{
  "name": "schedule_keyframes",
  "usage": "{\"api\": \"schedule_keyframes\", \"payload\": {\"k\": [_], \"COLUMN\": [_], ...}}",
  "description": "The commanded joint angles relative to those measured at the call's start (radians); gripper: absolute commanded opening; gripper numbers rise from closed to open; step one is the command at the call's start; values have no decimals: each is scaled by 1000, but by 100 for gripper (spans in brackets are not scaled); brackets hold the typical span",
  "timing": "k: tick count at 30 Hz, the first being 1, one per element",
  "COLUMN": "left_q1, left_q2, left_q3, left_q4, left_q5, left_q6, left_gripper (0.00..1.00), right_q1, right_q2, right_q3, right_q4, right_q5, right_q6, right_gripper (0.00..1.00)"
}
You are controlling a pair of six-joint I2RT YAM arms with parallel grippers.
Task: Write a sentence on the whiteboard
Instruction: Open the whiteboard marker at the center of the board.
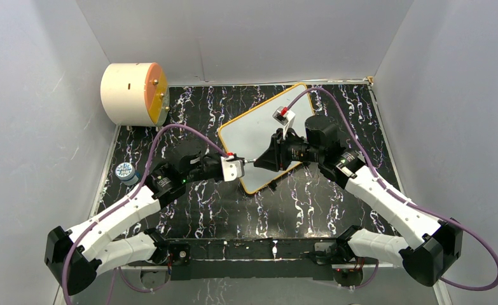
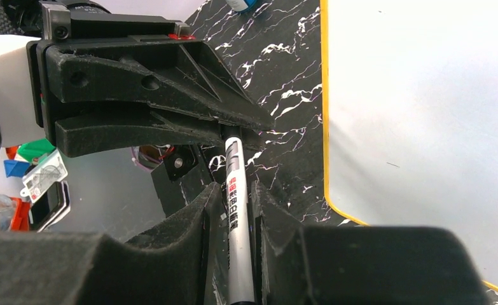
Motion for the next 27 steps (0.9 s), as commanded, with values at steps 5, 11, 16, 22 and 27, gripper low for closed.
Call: {"api": "schedule_keyframes", "payload": {"k": [5, 11, 16, 22, 27], "left_q1": [2, 2, 2, 2, 2], "left_q2": [-6, -7, -10, -8, -7], "left_q3": [49, 49, 52, 58, 62], "left_q4": [-44, -56, -56, -56, -57], "left_q5": [48, 56, 57, 36, 22], "left_q6": [15, 18, 16, 11, 13], "left_gripper": [0, 0, 0, 0, 0], "right_q1": [5, 4, 5, 5, 6], "right_q2": [-16, -24, -16, -14, -9], "right_q3": [45, 37, 36, 42, 61], "right_q4": [31, 38, 35, 7, -45], "right_q5": [-20, -12, -24, -46, -60], "right_q6": [3, 8, 8, -5, -38], "right_gripper": [32, 31, 20, 3, 0]}}
